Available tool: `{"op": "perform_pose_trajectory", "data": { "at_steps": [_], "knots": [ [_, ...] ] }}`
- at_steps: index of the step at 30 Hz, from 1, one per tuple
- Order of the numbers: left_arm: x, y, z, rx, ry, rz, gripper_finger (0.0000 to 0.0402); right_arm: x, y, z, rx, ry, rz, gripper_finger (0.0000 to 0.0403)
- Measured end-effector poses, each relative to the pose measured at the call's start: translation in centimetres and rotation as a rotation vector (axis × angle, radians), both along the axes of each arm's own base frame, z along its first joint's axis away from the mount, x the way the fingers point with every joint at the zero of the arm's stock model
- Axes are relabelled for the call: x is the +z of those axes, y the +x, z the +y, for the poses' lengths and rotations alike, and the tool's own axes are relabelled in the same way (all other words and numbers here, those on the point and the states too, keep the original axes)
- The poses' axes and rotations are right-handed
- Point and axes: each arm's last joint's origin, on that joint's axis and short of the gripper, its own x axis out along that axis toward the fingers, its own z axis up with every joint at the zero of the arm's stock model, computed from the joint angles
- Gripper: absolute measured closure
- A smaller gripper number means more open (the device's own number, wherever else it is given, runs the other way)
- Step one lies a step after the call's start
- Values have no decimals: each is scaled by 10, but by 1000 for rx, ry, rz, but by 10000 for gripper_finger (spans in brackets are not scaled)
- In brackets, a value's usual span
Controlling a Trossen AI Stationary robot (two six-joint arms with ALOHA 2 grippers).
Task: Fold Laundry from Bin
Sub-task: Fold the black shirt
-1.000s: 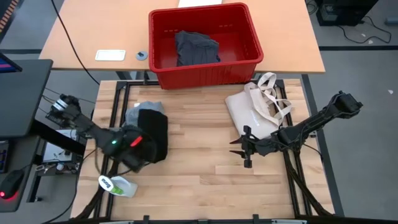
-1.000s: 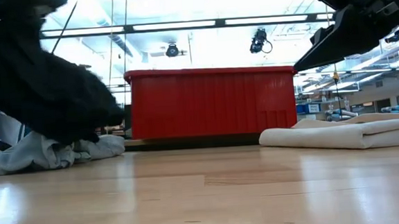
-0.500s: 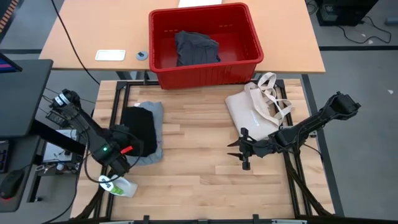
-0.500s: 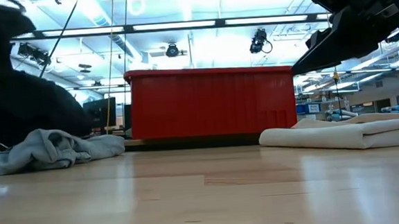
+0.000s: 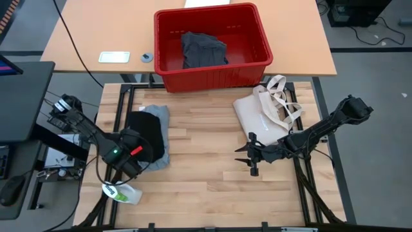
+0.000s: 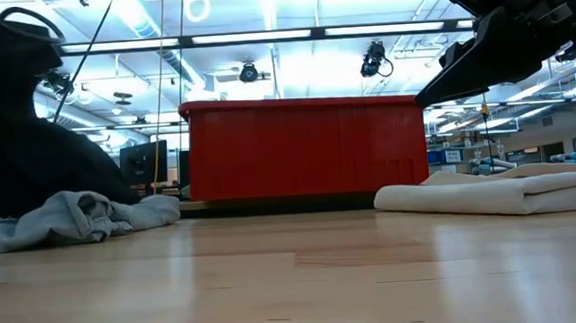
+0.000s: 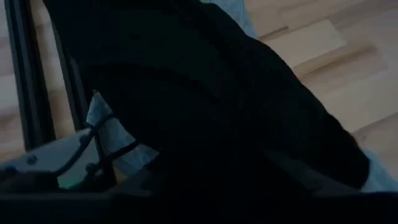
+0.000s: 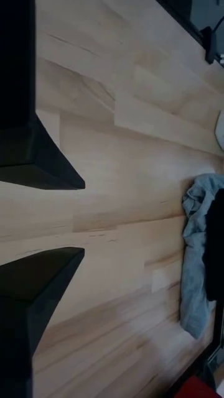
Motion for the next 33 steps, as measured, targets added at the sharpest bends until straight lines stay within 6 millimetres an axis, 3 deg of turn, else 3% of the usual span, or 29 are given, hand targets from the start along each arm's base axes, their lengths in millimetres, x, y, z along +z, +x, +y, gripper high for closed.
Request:
{"op": "perform_pose_trajectory", "data": {
  "at_steps": [4, 8, 12, 17, 21, 29, 33],
  "knots": [
    [5, 4, 6, -34, -6, 92, 144, 0, 0, 0, 3, 1, 1, 234],
    [32, 9, 11, -45, -7, 129, 89, 0, 0, 0, 4, 2, 1, 234],
    [56, 17, 14, -96, -32, 117, 67, 0, 0, 0, 4, 2, 1, 234],
    [74, 25, 23, -117, -47, 108, 66, 0, 0, 0, 7, 0, -1, 234],
    [62, 32, 29, -109, -54, 119, 73, 1, 0, 0, 15, -3, -4, 234],
    [14, 30, 50, -2, -229, 292, 92, 1, 1, 1, 26, -6, -8, 234],
    [-13, 38, 59, -57, -334, 255, 101, 2, 1, 1, 28, -7, -13, 234]
  ]
}}
